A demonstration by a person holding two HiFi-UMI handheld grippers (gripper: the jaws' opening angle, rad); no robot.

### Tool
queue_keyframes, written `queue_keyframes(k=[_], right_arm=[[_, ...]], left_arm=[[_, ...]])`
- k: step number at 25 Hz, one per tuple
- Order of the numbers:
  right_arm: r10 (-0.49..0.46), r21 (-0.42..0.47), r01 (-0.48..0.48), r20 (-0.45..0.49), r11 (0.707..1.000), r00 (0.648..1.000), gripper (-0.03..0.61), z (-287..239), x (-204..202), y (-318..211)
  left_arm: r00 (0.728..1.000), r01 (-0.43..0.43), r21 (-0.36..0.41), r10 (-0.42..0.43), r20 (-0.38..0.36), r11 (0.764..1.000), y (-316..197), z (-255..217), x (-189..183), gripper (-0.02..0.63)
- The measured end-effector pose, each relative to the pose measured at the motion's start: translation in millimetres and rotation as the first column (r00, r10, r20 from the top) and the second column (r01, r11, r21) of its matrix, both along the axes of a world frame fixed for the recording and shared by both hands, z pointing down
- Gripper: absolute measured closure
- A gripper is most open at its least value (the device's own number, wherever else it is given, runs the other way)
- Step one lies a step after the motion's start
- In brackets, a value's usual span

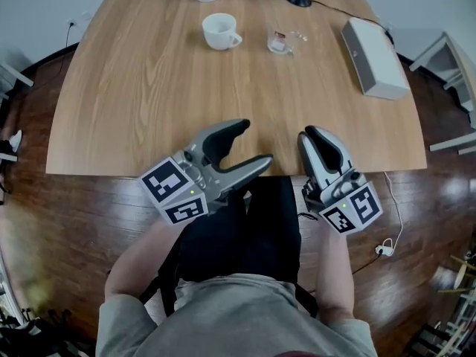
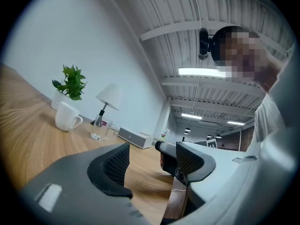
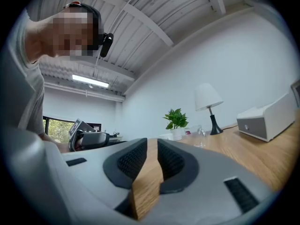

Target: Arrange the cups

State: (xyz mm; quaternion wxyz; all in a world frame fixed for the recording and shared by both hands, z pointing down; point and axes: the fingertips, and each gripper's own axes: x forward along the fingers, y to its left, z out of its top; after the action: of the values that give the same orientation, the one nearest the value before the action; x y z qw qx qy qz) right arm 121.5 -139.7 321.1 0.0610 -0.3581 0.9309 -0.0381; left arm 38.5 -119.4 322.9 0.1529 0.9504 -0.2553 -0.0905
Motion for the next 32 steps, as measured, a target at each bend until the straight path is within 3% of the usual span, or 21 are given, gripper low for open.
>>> queue_keyframes(k=[4,9,26,32], right_arm=[[-0.003,-0.022,0.003,-0.014,1.000,1.000,0.514,-4,2,4],[-0.002,0.010,0.002,-0.009,1.000,1.000,0.514,-6,-6,-7],[-0.011,0.005,0.011,-0.036,1.000,0.999,0.514,2,-6,0],[0.023,-0.047,-0.023,-0.013,0.999,1.000,0.514,1,16,-14]], left_arm=[[1.000,0.002,-0.028,-0.002,-0.023,1.000,4,-3,1,0.311],[1.000,-0.010,0.012,0.010,0.006,1.000,-6,-8,-3,0.311],[1.000,-0.007,0.007,0.007,0.007,1.000,0,-2,1,0.311],[1.000,-0.001,0.003,0.001,0.006,1.000,1,0,4,0.311]])
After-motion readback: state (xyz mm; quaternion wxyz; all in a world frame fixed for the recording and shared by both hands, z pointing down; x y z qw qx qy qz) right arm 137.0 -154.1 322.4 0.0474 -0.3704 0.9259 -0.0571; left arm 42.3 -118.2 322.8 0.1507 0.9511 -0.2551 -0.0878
